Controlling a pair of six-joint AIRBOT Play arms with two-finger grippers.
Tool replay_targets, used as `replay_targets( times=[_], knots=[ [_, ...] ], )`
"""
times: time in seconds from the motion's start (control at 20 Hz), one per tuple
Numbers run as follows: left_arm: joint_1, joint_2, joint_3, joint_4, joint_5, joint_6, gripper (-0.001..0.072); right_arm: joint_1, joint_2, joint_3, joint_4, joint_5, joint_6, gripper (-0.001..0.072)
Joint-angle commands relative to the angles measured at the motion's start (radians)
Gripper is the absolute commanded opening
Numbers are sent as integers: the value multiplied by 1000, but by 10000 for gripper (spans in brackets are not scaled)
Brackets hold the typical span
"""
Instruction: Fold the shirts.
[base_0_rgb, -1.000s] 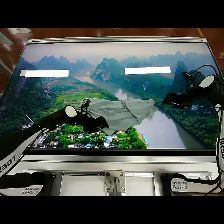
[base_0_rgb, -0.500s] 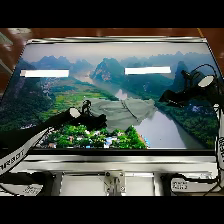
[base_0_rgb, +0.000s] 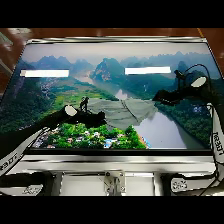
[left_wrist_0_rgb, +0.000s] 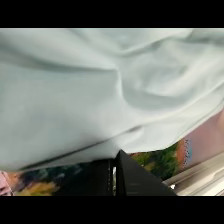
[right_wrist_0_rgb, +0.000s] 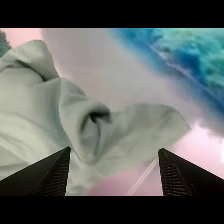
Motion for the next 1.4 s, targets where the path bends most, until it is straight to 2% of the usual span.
replay_targets(
  times=[0.0,0.1,0.15,0.2,0.25,0.3,0.4,0.45,0.6,0.7,0.9,1.0,1.1,1.2,1.35],
  knots=[
    [1,39,1,0,-15,12,35,72,-45,0,26,-92,-48,678],
    [1,60,1,3,-9,13,35,113,-54,0,11,-103,-48,671],
    [5,68,1,12,-3,35,35,131,-55,0,-13,-98,-48,544],
    [15,74,1,14,-4,42,35,146,-54,0,-45,-89,-48,273],
    [31,83,2,13,-6,42,35,152,-48,1,-64,-76,-47,78],
    [48,97,11,17,-21,50,35,152,-36,1,-60,-59,-46,59],
    [84,165,57,47,-57,142,33,140,26,4,-60,-32,-46,58],
    [97,221,92,92,-58,132,33,131,70,18,-61,-19,-38,57],
    [146,438,265,260,-58,14,33,95,263,118,-26,-13,16,57],
    [182,571,407,301,-58,-13,33,85,412,231,28,-33,20,57],
    [211,759,621,352,-91,-32,32,86,678,463,23,-87,83,57],
    [211,823,649,462,-187,-141,33,86,778,528,-29,-64,153,57],
    [211,859,648,525,-339,-222,33,86,861,539,-44,11,196,57],
    [208,868,648,505,-480,-225,34,86,907,539,-58,151,244,57],
    [208,869,647,451,-608,-225,34,86,924,539,-64,433,287,57]
  ],
)
